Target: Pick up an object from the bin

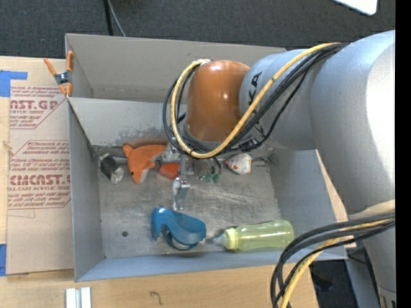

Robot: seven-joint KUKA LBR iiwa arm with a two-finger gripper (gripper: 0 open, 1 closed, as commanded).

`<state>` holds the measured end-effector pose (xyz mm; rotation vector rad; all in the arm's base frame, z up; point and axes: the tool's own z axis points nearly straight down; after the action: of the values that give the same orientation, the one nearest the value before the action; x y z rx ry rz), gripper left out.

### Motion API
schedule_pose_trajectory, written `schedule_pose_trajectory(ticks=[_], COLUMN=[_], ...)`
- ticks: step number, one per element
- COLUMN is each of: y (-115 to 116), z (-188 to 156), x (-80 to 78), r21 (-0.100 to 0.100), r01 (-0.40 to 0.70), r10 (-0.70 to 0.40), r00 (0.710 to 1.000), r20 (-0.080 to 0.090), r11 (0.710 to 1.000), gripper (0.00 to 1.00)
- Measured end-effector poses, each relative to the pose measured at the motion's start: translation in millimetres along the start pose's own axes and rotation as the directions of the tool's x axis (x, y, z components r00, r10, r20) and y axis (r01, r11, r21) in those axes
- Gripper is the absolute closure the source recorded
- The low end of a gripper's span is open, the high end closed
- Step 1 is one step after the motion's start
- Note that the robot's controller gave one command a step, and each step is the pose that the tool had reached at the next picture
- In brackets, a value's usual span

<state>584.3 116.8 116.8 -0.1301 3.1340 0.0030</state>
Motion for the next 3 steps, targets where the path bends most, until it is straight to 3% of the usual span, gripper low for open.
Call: schedule_pose_trajectory(ticks=[1, 2, 3], y=[51.6, 51.3, 51.1], z=[-7.2, -7.2, -7.2], x=[-7.4, -7.4, -7.5], r21=[0.000, 0.000, 0.000], r01=[0.112, 0.112, 0.112], r10=[-0.112, -0.112, -0.112], r00=[0.994, 0.994, 0.994], r20=[-0.002, -0.002, -0.002], r11=[0.994, 0.994, 0.994], gripper=[1.00, 0.00, 0.00])
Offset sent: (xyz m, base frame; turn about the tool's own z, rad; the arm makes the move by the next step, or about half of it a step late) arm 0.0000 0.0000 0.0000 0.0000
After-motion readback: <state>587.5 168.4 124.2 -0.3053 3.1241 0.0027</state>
